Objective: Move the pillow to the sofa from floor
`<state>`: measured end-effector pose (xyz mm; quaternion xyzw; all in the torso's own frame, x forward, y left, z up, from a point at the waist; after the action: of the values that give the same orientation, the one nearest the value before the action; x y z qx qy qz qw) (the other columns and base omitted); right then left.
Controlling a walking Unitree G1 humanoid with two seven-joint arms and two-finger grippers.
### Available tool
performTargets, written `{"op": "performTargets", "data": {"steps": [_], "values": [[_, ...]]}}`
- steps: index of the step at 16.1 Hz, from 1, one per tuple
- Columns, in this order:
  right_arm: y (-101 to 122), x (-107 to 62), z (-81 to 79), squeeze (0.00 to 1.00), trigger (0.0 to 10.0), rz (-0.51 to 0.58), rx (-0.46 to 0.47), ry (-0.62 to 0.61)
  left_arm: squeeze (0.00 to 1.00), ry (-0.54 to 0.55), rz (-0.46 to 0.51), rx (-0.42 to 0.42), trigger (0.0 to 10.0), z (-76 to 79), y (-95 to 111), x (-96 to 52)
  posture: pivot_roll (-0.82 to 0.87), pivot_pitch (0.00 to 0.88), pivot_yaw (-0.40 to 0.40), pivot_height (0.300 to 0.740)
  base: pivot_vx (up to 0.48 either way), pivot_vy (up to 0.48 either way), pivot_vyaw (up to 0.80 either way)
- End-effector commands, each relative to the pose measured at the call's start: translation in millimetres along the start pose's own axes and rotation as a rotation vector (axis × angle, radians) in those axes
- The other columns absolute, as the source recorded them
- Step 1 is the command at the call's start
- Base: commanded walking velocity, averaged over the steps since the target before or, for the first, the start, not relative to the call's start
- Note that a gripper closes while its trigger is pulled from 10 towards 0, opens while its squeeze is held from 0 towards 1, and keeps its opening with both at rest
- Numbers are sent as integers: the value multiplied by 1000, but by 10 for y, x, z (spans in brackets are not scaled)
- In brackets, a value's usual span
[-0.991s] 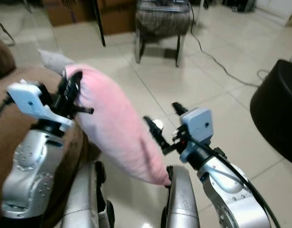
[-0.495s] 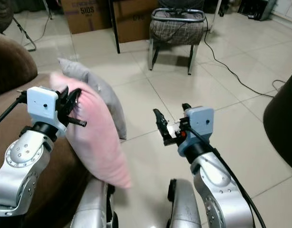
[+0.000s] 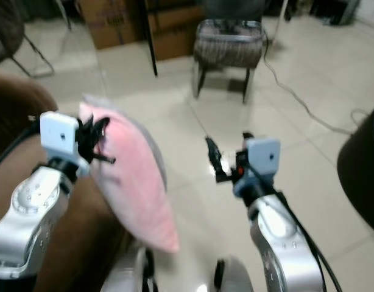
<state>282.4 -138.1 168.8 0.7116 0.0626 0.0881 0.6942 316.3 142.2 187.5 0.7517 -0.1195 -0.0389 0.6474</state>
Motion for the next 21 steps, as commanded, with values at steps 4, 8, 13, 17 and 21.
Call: {"op": "performTargets", "data": {"steps": [4, 8, 13, 17, 21], "values": [[104, 40, -4, 0, 10000, 43, -28, 9, 0, 17, 49, -10, 0, -9, 132, 15, 32, 0, 93, 740, 0, 0, 0], [67, 109, -42, 0, 10000, 31, -10, 12, 0, 34, 37, -22, 0, 1, 80, -21, 36, 0, 79, 740, 0, 0, 0], [-206, 196, 87, 0, 10000, -86, -60, -96, 0, 61, 18, -22, 0, -43, 23, -20, 46, 0, 68, 740, 0, 0, 0], [-136, 242, 46, 0, 10000, -49, -72, -94, 0, 68, -57, 19, 10000, -19, -121, -13, 56, 0, 52, 740, 0, 0, 0], [-66, 302, -53, 0, 10000, -11, 36, -29, 0, 106, 4, 47, 10000, -64, -9, 18, 68, 0, 41, 740, 0, 0, 0]]}}
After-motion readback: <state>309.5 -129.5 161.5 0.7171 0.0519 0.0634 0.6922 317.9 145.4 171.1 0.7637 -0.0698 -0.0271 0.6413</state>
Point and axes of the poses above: a point about 5 cm out from each wrist's last joint towards the gripper, its own x axis pointing out of the wrist towards the gripper, its own y axis along the axis of the wrist's last joint, z = x × y, the point moved 5 cm from there along x, pointing out of the wrist towards the gripper, and after that the axes turned 1 degree about x, right-handed, at the moved point
